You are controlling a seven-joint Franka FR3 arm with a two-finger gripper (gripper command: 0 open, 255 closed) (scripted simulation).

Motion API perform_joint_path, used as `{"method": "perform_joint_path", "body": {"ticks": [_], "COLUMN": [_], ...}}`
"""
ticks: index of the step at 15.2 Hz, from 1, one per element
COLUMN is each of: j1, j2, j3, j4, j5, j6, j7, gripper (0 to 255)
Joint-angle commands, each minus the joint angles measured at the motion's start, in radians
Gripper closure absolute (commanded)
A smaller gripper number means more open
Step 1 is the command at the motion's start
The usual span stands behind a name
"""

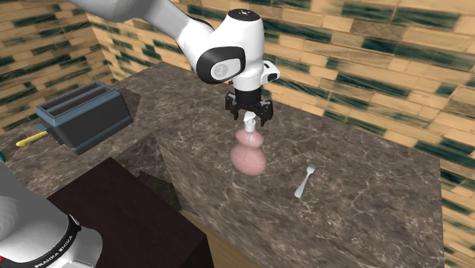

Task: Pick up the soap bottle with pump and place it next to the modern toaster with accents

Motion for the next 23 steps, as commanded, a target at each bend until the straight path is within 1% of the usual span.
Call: {"method": "perform_joint_path", "body": {"ticks": [1, 4, 5, 14, 23], "j1": [0.0, 0.0, 0.0, 0.0, 0.009], "j2": [0.001, 0.001, 0.001, 0.001, -0.074], "j3": [0.0, 0.0, 0.0, 0.0, -0.014], "j4": [0.0, 0.0, 0.0, 0.0, 0.038], "j5": [0.0, 0.0, 0.0, 0.0, -0.056], "j6": [0.001, 0.001, 0.001, 0.001, -0.105], "j7": [0.0, 0.0, 0.0, 0.0, 0.045], "gripper": [0, 0, 255, 255, 255]}}
